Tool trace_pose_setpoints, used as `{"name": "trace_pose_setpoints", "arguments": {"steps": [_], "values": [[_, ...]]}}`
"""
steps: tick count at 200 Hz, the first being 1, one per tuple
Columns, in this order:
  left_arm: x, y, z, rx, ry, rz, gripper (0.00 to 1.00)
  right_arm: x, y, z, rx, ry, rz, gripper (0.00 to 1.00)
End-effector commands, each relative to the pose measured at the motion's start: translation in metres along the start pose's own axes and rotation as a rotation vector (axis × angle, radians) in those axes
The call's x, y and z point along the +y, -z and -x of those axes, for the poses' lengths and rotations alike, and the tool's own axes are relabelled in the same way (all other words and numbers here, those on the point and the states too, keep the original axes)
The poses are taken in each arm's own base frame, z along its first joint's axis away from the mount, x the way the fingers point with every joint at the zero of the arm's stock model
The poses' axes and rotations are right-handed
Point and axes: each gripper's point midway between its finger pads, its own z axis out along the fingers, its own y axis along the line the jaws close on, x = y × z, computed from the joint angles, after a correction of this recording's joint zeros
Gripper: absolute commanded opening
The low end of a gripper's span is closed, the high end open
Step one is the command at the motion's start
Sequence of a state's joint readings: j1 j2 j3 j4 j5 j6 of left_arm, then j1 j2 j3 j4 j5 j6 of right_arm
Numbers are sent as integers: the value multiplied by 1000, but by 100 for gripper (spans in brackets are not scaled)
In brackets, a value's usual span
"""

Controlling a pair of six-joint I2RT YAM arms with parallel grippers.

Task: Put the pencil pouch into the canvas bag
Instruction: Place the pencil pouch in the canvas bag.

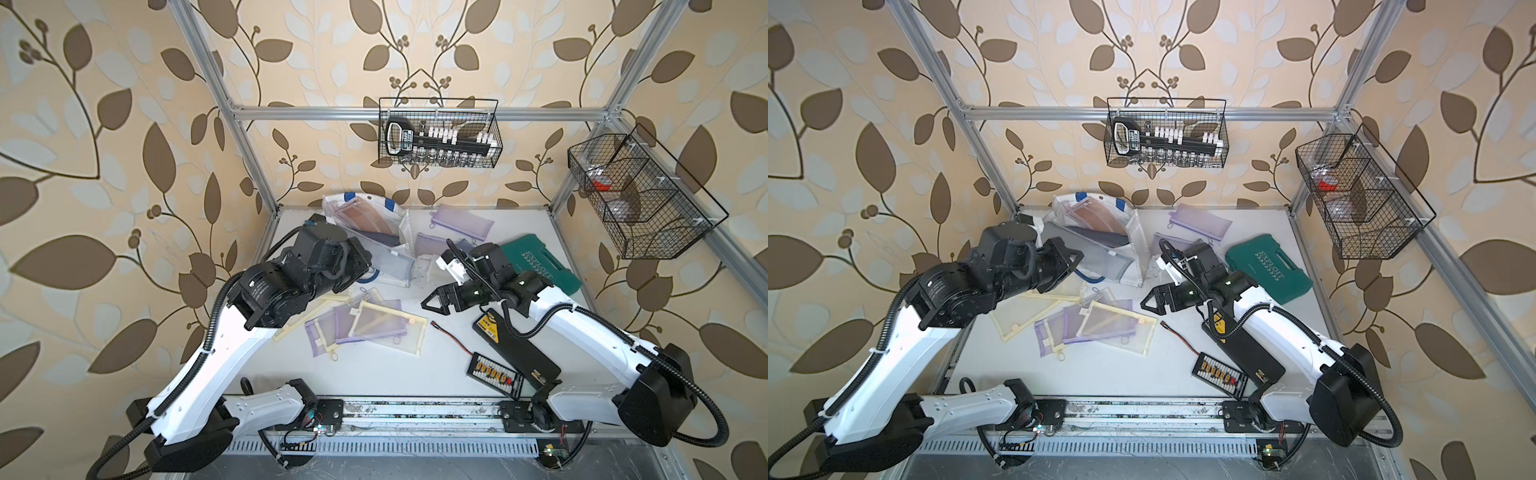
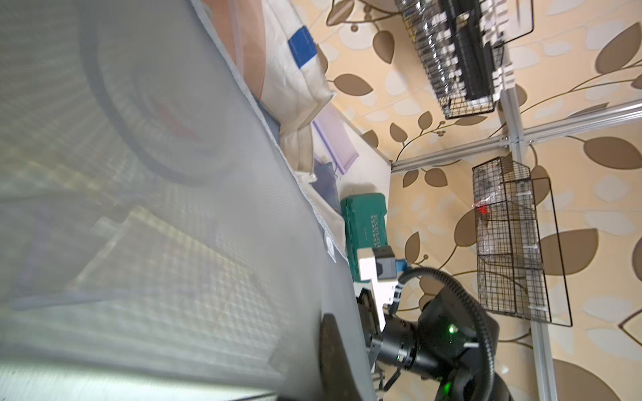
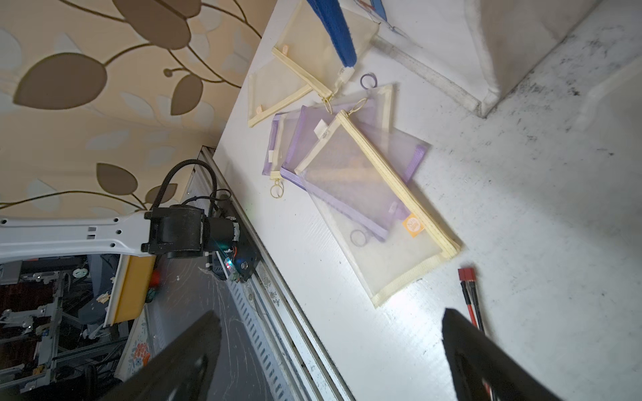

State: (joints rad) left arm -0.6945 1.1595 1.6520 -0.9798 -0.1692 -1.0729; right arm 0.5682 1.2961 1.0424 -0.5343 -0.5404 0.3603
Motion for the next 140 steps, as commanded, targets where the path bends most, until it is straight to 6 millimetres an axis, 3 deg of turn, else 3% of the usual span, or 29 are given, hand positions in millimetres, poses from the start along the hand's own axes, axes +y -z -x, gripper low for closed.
{"name": "trace_pose_setpoints", "arguments": {"steps": [1,33,39,42,63,101,140], "values": [[-14,-16,39,-127,-35,47,0,5,17,13,-45,36,-45,99],[-23,-56,80,-141,36,40,0,10,28,17,-67,46,-53,100],[-22,-57,88,-162,45,45,0,10,29,17,-71,48,-57,100],[-17,-70,90,-159,50,72,0,10,30,16,-70,46,-60,100],[-3,-96,104,-164,97,133,0,9,33,15,-77,44,-71,100],[22,-142,101,-117,169,207,0,9,37,19,-95,46,-85,100],[49,-169,93,-108,197,298,0,8,40,23,-108,50,-92,100]]}}
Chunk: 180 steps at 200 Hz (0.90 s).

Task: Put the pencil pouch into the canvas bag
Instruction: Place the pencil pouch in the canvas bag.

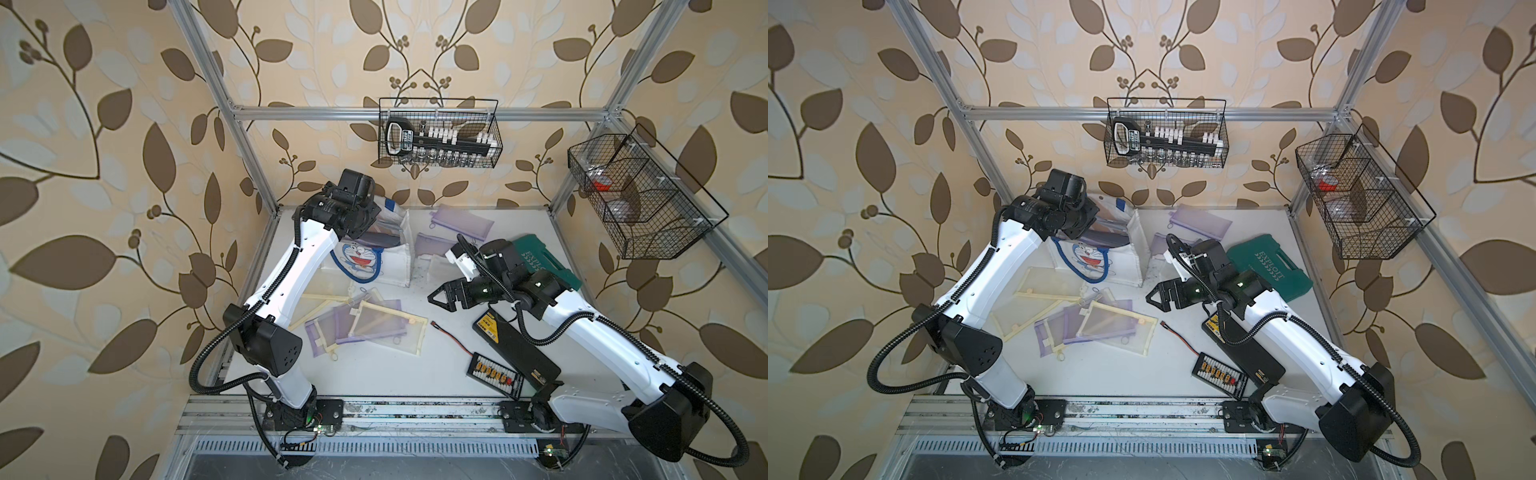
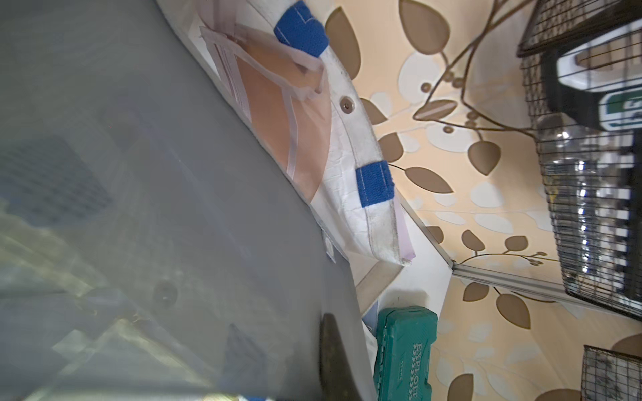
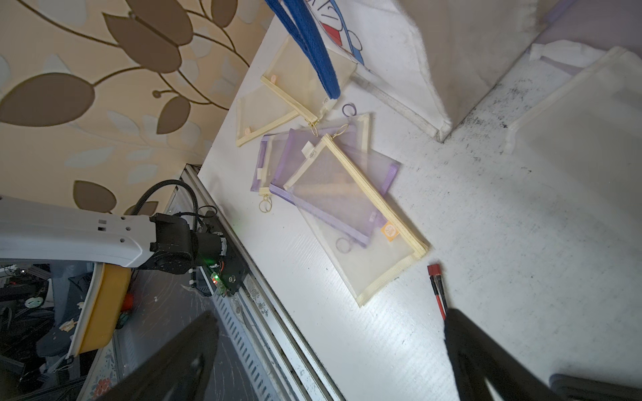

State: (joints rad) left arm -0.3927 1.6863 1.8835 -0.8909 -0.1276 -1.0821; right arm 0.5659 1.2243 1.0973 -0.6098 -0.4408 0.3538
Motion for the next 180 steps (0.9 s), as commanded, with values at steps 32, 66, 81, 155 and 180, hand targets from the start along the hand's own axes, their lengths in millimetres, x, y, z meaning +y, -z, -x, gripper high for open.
{"name": "trace_pose_setpoints", "arguments": {"steps": [32,66,81,155,180], "values": [[17,-30,1,-15,31,82,0,1,8,9,-21,20,-14,100],[15,-52,-6,20,9,97,0,0,7,9,-19,23,-14,100],[16,-58,-7,30,1,112,0,0,8,8,-20,23,-14,99],[27,-58,7,17,-55,131,20,-2,9,7,-21,21,-19,100],[32,-51,12,13,-57,127,35,-3,6,6,-17,20,-15,100]]}}
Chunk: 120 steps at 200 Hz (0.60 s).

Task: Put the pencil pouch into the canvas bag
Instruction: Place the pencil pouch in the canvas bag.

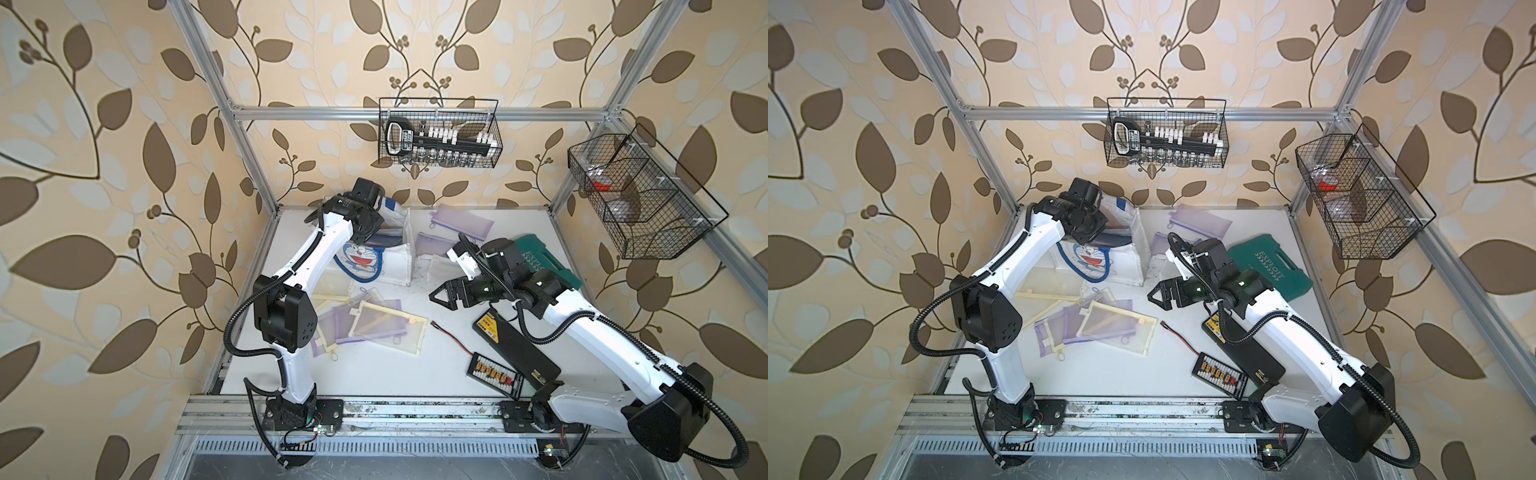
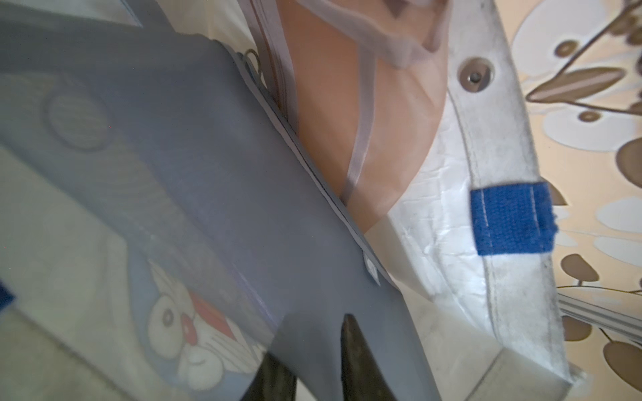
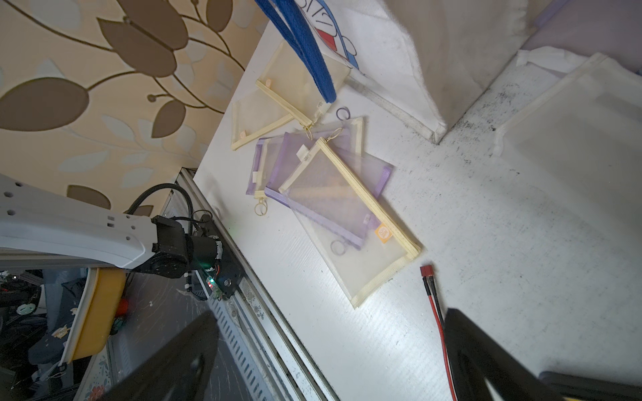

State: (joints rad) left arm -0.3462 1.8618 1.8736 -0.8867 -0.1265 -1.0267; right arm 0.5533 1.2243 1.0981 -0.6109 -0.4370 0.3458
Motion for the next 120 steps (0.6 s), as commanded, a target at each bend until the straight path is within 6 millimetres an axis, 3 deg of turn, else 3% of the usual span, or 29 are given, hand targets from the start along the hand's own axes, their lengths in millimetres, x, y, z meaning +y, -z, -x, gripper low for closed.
{"name": "trace_pose_setpoints", "arguments": {"steps": [1,39,70,94,120], "values": [[-4,29,15,-41,-13,-51,35,1,5,4,-9,19,-4,100],[-12,47,13,-18,-91,-101,46,-1,1,3,-4,26,-10,100],[-11,81,-5,43,-154,-167,49,-6,-10,-5,30,29,0,100],[2,114,-39,93,-228,-229,67,-12,-26,-11,55,16,15,100],[32,147,-93,146,-307,-282,77,-17,-50,-17,97,-17,58,100]]}}
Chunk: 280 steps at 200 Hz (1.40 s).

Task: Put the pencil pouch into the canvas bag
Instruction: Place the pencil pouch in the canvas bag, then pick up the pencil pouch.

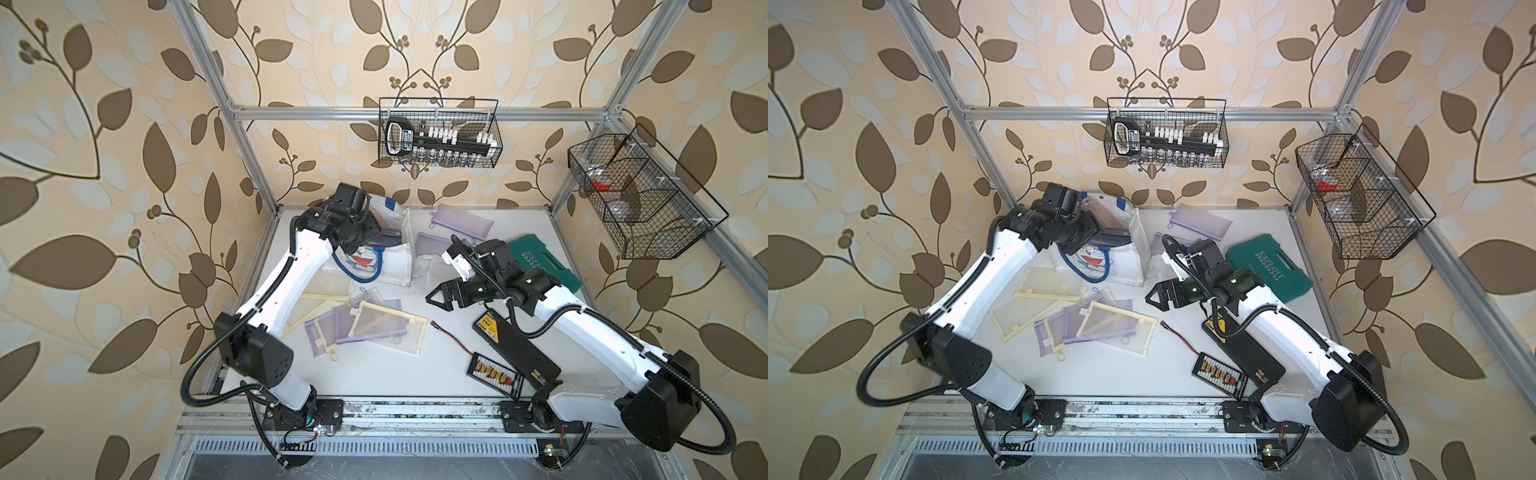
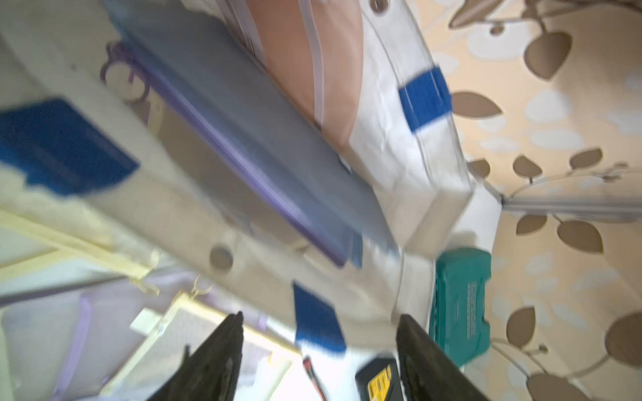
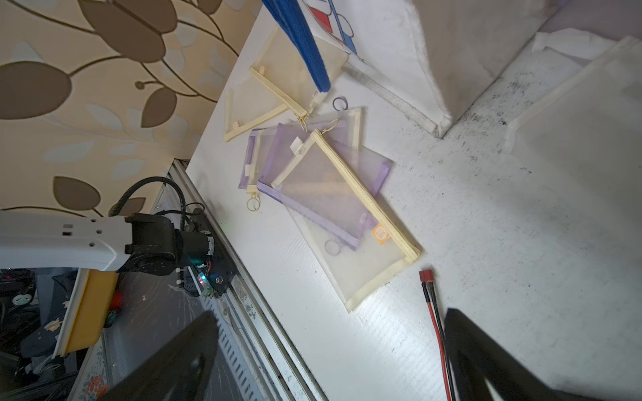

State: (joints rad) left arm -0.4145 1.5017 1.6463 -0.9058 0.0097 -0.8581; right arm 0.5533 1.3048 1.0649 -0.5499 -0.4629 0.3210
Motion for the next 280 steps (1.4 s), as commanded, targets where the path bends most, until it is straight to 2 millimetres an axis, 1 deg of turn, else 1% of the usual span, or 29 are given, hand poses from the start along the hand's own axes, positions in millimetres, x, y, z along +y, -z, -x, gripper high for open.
{"name": "trace_pose_setpoints", "arguments": {"steps": [1,2,3,10,14,17,26,36,39,44,54,57,59,69,80,85,98,120,154,183,202,212,226,239,256,280], "values": [[0,45,-52,56,-93,-93,77,-5,-24,-9,46,-19,52,100],[1,44,-55,62,-95,-93,77,-6,-25,-9,48,-21,55,100],[5,40,-60,75,-97,-80,78,-6,-26,-9,50,-23,57,100],[8,45,-78,94,-126,-102,80,-8,-33,-10,61,-34,70,100],[12,44,-89,111,-107,-103,82,-9,-38,-11,69,-40,77,100],[13,47,-97,120,-109,-118,82,-10,-41,-12,76,-46,80,100],[23,47,-121,153,-120,-127,85,-12,-51,-13,91,-53,97,100],[41,43,-145,188,-117,-112,87,-16,-61,-14,106,-61,103,99],[49,40,-152,196,-112,-99,87,-17,-64,-15,111,-61,104,99],[57,39,-161,206,-99,-96,87,-20,-70,-16,121,-64,102,99],[79,27,-182,244,-62,-78,87,-26,-79,-17,138,-69,99,99],[81,26,-185,249,-49,-91,87,-27,-82,-19,146,-71,98,99],[86,23,-189,254,-42,-88,87,-28,-84,-19,150,-72,97,100],[102,13,-202,265,-7,-82,86,-33,-93,-22,167,-78,99,99],[112,3,-211,266,21,-102,84,-39,-103,-28,192,-94,103,98],[113,1,-213,264,36,-120,83,-40,-108,-30,201,-98,110,98],[124,-9,-219,264,59,-120,81,-44,-118,-36,224,-113,119,97],[132,-23,-226,268,62,-117,80,-51,-130,-41,241,-119,113,96],[146,-45,-235,260,111,-102,79,-55,-146,-41,246,-109,113,93],[152,-60,-240,254,144,-101,80,-51,-156,-41,247,-89,129,91],[158,-66,-244,263,148,-74,80,-47,-164,-49,273,-80,149,89],[161,-71,-245,260,159,-71,79,-46,-166,-54,284,-77,152,86],[162,-76,-246,249,182,-82,78,-45,-166,-62,300,-81,151,79],[159,-79,-246,245,186,-104,78,-47,-163,-69,306,-96,147,73],[160,-81,-246,244,173,-98,77,-46,-157,-79,300,-109,152,62],[160,-84,-247,246,167,-100,68,-45,-147,-91,296,-118,160,47]]}}
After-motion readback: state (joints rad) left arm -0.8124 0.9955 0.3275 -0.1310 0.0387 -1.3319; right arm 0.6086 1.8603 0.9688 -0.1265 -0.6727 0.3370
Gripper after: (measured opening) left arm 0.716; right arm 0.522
